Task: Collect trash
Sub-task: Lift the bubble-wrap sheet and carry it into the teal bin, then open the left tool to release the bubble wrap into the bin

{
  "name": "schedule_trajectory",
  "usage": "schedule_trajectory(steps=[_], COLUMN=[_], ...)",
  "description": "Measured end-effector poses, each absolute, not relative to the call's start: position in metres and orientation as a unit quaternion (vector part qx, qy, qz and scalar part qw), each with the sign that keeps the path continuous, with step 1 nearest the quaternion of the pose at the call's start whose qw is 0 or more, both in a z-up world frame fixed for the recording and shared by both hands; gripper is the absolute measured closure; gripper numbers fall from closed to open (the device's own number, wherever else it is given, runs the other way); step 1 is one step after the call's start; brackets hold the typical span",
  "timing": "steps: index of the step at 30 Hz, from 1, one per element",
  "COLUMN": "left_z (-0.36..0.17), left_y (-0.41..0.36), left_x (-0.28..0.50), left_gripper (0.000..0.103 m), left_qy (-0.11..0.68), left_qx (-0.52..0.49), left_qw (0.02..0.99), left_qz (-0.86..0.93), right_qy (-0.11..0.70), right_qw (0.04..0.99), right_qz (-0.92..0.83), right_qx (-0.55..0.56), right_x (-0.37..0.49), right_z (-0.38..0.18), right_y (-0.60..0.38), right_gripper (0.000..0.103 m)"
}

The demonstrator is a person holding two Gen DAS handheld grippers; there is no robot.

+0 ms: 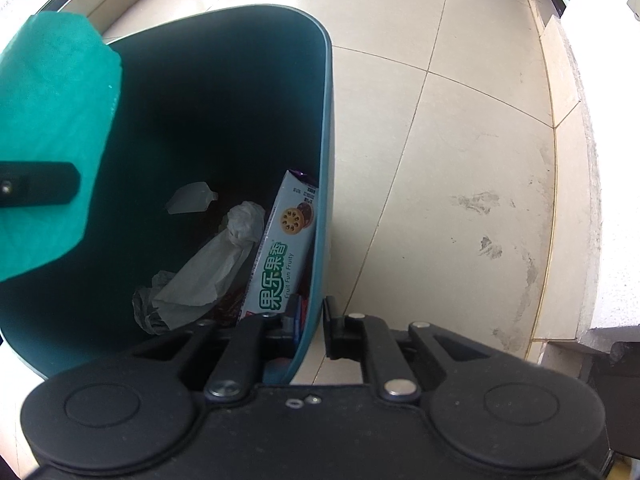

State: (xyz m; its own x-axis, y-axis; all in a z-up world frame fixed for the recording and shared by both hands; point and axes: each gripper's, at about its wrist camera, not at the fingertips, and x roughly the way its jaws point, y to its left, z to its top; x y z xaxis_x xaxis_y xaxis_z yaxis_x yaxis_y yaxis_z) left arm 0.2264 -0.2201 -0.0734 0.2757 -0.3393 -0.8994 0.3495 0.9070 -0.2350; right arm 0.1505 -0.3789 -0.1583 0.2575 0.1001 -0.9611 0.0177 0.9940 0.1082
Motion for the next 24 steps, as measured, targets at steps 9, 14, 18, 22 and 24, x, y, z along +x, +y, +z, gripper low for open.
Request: schedule_trajectory(steps=[9, 14, 18, 22, 24], left_z=[-0.101, -0.11, -0.107, -0.096, -0.091], left_y=[-0.239, -0.248, -0.246, -0.239, -0.235], left_x=[0.224, 0.222, 0.22, 0.217, 0.218], left_gripper=[0.097, 0.094, 0.036, 0.019, 0.019], left_qy=[0.592, 0.597, 0.581, 0.563, 0.562], left_qx=[0.063, 0.083, 0.078, 0.056, 0.051], left_qw=[0.783, 0.776, 0.787, 0.799, 0.799], left_qz=[-0.181, -0.187, -0.193, -0.205, -0.208], right_qy=[0.607, 0.607, 0.607, 0.607, 0.607], right_qw=[0.792, 0.792, 0.792, 0.792, 0.792], right_qz=[0.03, 0.03, 0.031, 0.031, 0.03], right_qx=[0.054, 0.058, 0.059, 0.059, 0.059], right_x=[0.149, 0.149, 0.149, 0.149, 0.15], right_z=[-0.155, -0.153, -0.152, -0.152, -0.152], right_y=[-0.384, -0.386, -0.386, -0.386, -0.387], right_gripper=[0.092, 0.092, 0.092, 0.092, 0.092])
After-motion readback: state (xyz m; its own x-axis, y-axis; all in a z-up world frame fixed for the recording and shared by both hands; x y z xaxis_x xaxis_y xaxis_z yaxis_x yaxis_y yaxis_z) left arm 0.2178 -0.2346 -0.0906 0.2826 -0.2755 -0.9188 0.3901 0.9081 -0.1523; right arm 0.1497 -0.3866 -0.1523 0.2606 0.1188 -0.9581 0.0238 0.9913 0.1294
